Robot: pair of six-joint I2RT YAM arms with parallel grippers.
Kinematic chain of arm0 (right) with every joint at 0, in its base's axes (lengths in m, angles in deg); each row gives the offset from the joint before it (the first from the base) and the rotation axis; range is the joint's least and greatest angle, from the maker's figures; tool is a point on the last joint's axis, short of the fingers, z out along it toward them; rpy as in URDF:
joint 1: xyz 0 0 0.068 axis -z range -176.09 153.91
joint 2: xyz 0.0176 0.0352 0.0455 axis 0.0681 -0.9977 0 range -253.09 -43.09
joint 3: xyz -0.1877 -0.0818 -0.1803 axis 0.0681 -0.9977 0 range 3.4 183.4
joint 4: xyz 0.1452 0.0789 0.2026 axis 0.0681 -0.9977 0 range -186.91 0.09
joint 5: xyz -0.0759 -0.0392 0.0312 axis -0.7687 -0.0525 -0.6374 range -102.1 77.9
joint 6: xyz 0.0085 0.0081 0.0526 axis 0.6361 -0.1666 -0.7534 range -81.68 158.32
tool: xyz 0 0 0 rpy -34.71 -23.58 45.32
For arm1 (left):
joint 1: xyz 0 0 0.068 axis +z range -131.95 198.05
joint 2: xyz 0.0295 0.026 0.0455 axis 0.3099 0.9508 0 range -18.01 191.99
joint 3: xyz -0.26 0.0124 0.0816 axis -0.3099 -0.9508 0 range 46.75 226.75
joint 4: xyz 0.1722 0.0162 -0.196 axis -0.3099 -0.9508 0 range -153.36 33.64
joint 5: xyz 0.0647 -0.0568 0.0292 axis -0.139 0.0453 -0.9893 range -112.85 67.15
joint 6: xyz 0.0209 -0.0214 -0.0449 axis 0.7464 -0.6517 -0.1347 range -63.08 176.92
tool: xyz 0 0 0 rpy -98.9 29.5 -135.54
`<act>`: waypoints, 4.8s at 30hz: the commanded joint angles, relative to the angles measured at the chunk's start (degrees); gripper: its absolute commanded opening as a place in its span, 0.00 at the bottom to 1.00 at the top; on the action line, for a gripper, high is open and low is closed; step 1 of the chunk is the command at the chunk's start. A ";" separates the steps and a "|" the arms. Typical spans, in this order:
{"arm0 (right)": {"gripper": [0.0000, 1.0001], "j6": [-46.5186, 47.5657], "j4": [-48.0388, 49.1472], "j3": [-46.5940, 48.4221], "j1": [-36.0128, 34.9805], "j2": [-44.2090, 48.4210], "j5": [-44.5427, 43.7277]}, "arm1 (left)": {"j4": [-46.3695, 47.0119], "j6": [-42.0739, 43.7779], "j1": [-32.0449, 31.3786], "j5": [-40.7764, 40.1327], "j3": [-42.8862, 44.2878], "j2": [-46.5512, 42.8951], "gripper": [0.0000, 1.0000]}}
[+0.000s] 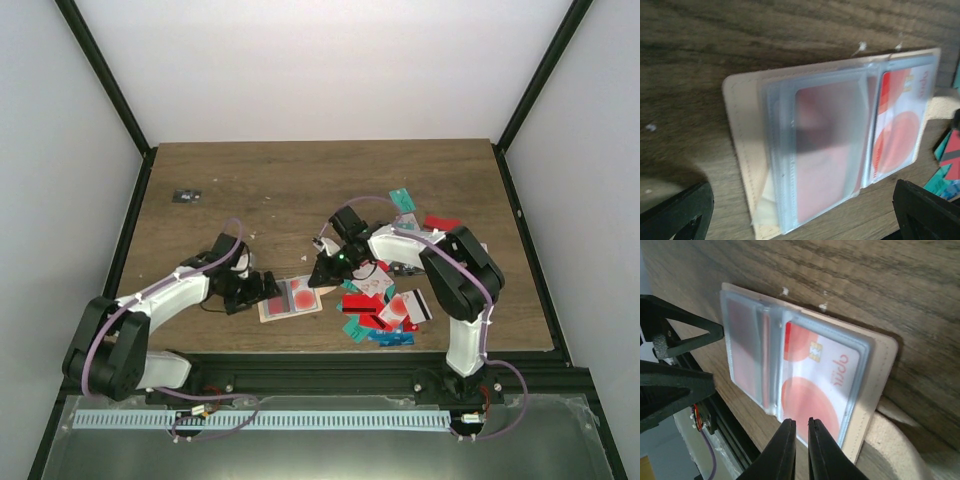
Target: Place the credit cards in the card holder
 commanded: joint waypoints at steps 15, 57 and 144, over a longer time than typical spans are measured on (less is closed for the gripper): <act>0.06 -0.06 -0.23 -1.78 -0.39 -5.55 -5.23 | 8.94 0.52 0.40 6.09 -2.65 2.66 0.97; 0.01 -0.50 -1.23 0.32 -0.37 -5.07 -4.67 | 13.01 -5.53 -1.87 15.59 5.09 -1.38 0.89; 0.29 2.11 -9.99 -3.65 3.33 11.41 -16.92 | 2.31 7.00 -8.64 6.53 11.81 16.59 0.53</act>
